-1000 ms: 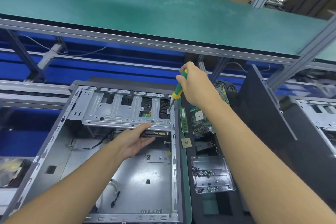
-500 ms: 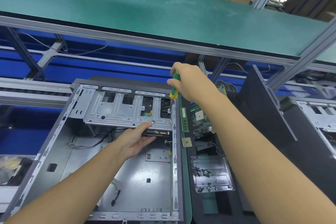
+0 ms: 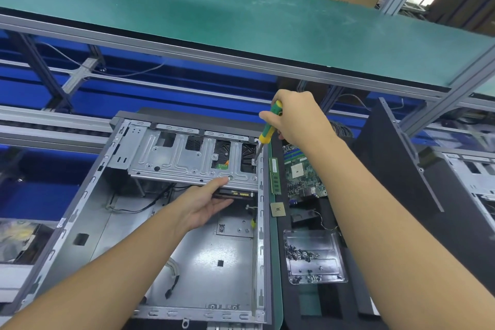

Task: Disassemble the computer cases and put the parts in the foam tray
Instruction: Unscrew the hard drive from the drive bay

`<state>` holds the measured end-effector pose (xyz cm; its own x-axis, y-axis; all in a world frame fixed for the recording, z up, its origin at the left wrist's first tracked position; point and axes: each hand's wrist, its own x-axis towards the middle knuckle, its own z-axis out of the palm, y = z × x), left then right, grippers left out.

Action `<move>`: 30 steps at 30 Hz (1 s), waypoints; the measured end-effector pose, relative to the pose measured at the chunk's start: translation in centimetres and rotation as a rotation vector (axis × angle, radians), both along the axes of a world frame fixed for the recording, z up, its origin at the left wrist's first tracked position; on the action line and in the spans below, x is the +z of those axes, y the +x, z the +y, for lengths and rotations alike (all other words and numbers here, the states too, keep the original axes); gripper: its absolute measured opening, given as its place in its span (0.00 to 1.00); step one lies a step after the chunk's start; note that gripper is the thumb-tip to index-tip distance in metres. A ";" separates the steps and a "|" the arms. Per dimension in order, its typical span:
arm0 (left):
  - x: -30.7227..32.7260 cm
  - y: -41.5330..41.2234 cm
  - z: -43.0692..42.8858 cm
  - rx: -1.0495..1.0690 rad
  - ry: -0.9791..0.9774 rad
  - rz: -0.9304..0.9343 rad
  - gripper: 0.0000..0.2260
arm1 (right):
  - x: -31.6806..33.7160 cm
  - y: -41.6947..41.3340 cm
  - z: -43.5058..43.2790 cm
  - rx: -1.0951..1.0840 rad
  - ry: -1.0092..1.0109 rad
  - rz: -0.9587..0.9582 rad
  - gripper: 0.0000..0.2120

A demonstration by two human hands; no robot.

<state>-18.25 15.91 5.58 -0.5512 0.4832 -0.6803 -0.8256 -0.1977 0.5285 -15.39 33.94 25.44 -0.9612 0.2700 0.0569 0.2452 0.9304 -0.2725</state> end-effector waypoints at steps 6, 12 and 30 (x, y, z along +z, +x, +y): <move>-0.1 0.0 0.0 -0.005 0.001 0.015 0.16 | 0.4 0.1 0.1 0.107 -0.003 -0.092 0.14; -0.2 -0.1 0.0 -0.008 0.005 0.028 0.14 | 0.3 -0.4 0.3 0.018 0.164 -0.191 0.21; 0.0 -0.1 0.0 -0.019 -0.002 0.031 0.15 | 0.2 -2.0 -0.9 0.015 0.189 -0.222 0.14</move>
<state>-18.34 15.90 5.53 -0.5626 0.4924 -0.6641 -0.8125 -0.1811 0.5540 -17.40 33.07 25.68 -0.9596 0.2599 -0.1076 0.2649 0.9636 -0.0347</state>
